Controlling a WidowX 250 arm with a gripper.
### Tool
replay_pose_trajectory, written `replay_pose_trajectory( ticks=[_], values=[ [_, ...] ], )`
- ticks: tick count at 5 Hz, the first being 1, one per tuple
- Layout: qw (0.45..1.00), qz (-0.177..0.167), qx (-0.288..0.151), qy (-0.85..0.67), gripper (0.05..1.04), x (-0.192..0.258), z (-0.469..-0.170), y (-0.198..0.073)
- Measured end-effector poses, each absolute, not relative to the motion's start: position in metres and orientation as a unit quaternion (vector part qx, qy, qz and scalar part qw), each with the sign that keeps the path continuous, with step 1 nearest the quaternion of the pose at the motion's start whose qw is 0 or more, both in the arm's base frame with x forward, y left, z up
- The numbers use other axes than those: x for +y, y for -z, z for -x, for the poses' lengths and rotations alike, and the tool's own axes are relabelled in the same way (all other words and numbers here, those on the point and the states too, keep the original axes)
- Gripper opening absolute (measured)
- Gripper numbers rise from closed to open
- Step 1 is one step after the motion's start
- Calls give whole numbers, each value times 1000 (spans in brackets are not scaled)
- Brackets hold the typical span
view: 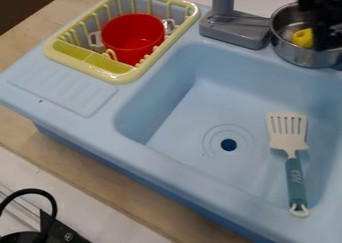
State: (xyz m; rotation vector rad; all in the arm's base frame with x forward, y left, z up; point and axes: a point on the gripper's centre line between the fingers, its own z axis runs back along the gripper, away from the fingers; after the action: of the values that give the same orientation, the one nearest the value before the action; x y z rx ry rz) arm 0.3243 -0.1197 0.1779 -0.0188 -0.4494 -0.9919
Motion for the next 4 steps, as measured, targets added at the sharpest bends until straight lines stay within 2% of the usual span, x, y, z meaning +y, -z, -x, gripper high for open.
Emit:
replay_pose_trajectory(
  ticks=[1,2,4],
  values=[
    [835,39,-211,507,999,-137,-340,-166],
    [832,30,-195,519,999,-139,-343,-152],
    [831,21,-184,525,999,-138,-341,-150]
  ],
)
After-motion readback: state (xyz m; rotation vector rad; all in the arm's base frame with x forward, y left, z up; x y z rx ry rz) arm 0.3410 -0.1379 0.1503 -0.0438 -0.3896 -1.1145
